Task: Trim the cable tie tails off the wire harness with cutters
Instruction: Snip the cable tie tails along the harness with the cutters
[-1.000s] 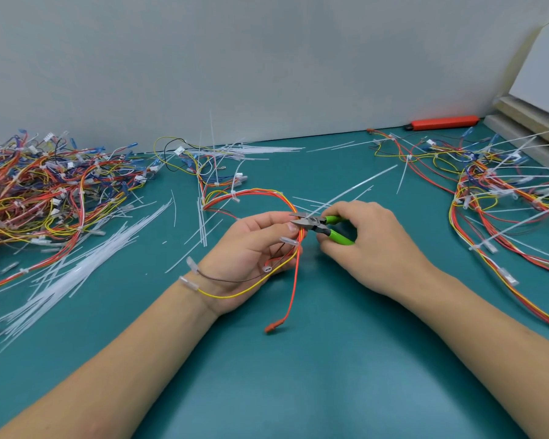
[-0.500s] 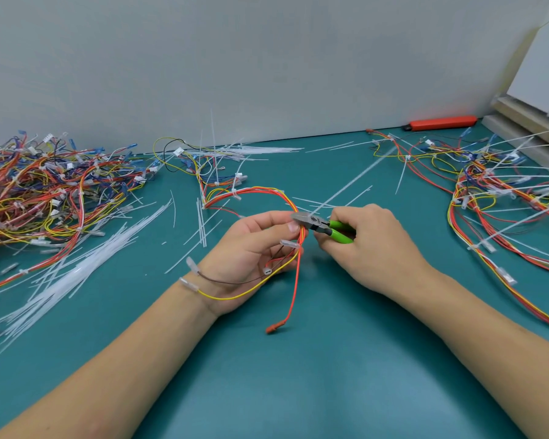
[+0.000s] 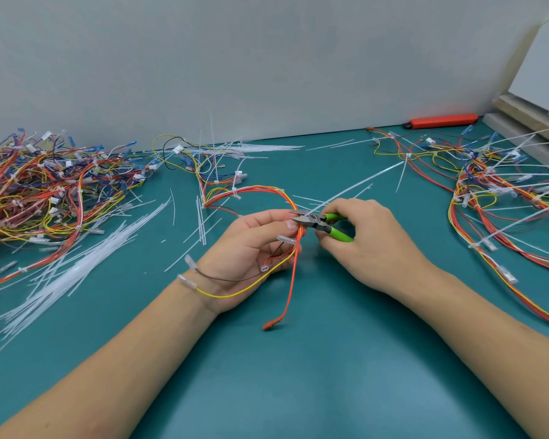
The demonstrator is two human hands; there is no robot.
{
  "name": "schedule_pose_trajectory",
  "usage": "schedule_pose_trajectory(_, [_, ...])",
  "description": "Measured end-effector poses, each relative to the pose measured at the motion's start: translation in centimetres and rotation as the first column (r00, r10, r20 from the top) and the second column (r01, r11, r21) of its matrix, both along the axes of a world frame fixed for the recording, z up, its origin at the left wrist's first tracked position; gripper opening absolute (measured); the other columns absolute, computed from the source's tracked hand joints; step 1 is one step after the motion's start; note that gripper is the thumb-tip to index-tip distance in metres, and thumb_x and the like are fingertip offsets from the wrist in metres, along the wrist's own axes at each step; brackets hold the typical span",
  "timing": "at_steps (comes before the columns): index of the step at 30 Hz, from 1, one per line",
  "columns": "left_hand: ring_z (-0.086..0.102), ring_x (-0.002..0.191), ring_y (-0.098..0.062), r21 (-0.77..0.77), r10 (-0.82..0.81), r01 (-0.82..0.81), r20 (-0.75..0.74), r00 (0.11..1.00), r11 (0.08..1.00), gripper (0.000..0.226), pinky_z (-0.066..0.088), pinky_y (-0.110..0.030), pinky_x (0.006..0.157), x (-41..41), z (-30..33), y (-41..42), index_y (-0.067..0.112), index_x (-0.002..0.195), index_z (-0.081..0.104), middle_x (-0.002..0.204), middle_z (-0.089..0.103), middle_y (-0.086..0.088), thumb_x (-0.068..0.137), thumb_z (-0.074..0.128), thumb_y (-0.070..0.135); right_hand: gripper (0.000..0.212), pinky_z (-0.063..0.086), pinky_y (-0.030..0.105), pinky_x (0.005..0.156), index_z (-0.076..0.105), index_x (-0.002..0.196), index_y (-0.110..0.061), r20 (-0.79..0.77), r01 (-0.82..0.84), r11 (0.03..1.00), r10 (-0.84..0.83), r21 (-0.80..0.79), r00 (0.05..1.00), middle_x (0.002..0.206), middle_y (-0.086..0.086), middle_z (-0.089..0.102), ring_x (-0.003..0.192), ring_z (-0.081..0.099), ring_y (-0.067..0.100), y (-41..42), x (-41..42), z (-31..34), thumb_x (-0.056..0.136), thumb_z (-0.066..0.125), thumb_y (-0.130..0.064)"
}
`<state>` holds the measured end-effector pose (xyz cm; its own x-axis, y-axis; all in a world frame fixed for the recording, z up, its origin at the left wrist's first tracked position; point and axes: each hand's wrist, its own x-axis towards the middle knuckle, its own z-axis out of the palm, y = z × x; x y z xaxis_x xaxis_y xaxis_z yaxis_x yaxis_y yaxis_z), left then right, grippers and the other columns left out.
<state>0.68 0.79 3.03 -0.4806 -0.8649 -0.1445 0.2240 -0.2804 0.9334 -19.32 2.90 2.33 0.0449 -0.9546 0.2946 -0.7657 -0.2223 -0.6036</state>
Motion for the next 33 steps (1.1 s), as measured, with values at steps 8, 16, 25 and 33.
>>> schedule_pose_trajectory(8, [0.059, 0.065, -0.016, -0.009, -0.009, 0.009, 0.012, 1.0, 1.0, 0.019, 0.04, -0.032, 0.067, -0.03, 0.1, 0.09, 0.011, 0.098, 0.075, 0.087, 0.069, -0.006, 0.081, 0.069, 0.016, 0.03, 0.036, 0.034, 0.061, 0.052, 0.067, -0.026, 0.013, 0.031, 1.0, -0.031, 0.002, 0.999, 0.057, -0.006, 0.052, 0.062, 0.048, 0.015, -0.06, -0.14, -0.27, 0.086, 0.073, -0.036])
schedule_pose_trajectory(16, [0.06, 0.065, -0.015, -0.02, -0.029, 0.029, 0.018, 0.999, 0.999, 0.016, 0.047, -0.027, 0.065, 0.04, 0.13, 0.06, 0.014, 0.097, 0.077, 0.087, 0.068, -0.004, 0.082, 0.07, 0.015, 0.03, 0.035, 0.035, 0.068, 0.052, 0.068, -0.028, 0.027, 0.037, 0.999, -0.038, 0.015, 0.999, 0.061, -0.012, 0.054, 0.064, 0.047, 0.012, 0.02, -0.2, -0.48, 0.086, 0.074, -0.037])
schedule_pose_trajectory(25, [0.06, 0.066, -0.016, -0.006, -0.024, 0.024, 0.007, 1.0, 1.0, 0.019, 0.051, -0.026, 0.064, 0.15, 0.23, 0.11, 0.014, 0.098, 0.078, 0.088, 0.069, -0.006, 0.081, 0.07, 0.016, 0.018, 0.045, 0.048, 0.099, 0.069, 0.104, -0.032, 0.002, 0.009, 1.0, -0.009, -0.025, 1.0, 0.103, -0.014, 0.067, 0.106, 0.056, 0.016, 0.27, 0.04, -0.19, 0.087, 0.07, -0.035])
schedule_pose_trajectory(33, [0.06, 0.066, -0.016, -0.01, -0.019, 0.019, 0.012, 1.0, 1.0, 0.018, 0.052, -0.026, 0.063, 0.13, 0.31, 0.19, 0.013, 0.097, 0.075, 0.087, 0.07, -0.005, 0.081, 0.07, 0.016, 0.018, 0.047, 0.039, 0.073, 0.061, 0.076, -0.027, 0.004, 0.021, 0.998, -0.021, -0.063, 1.0, 0.069, -0.013, 0.06, 0.075, 0.055, 0.015, 0.13, -0.15, -0.47, 0.085, 0.073, -0.036])
